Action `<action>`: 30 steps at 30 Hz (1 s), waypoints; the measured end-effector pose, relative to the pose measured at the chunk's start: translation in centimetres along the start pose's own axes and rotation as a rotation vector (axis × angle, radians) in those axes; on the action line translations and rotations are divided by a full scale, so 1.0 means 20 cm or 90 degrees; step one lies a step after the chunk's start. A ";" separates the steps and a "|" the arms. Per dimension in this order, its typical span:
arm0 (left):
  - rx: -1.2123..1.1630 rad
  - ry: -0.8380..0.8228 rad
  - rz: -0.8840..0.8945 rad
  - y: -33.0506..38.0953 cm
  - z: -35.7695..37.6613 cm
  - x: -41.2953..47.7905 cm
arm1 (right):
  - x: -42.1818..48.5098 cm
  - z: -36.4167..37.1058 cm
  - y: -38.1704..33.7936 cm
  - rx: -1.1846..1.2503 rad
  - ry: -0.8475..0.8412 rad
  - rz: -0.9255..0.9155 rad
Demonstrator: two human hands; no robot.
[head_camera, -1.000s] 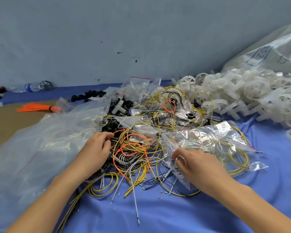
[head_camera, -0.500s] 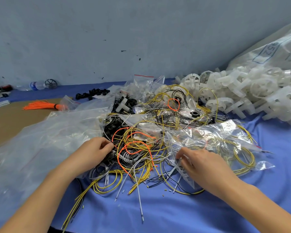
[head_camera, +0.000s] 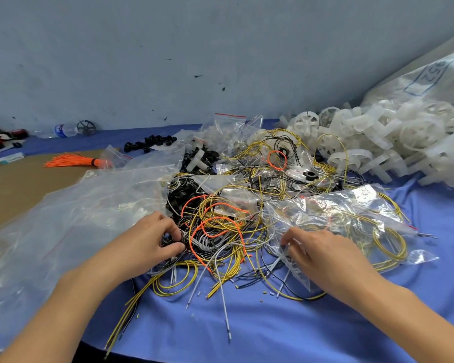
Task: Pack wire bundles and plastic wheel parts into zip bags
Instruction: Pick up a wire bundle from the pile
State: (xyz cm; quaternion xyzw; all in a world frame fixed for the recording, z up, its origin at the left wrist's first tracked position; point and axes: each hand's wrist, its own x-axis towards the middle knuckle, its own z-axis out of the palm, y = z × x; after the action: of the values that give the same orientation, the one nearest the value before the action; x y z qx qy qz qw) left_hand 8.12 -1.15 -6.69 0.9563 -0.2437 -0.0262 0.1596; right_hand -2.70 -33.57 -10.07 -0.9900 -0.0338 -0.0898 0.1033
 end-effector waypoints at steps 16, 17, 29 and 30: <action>-0.317 0.398 0.079 0.04 -0.20 -0.02 | -0.01 -0.02 -0.02 -0.021 0.012 0.007; -0.360 0.448 0.088 0.04 -0.22 -0.02 | -0.01 -0.02 -0.02 -0.019 0.022 0.002; -0.411 0.122 0.220 0.34 -0.18 -0.02 | 0.05 -0.18 -0.20 0.495 0.262 -0.044; -0.387 0.071 0.235 0.39 -0.16 -0.03 | 0.05 -0.19 -0.23 0.564 0.207 -0.053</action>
State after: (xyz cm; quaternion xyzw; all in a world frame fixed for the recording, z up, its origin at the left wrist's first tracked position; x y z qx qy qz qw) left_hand 4.54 -6.41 -1.27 0.8049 -0.3846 -0.0157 0.4517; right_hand -2.70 -29.81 -5.23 -0.8217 -0.0922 -0.2246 0.5156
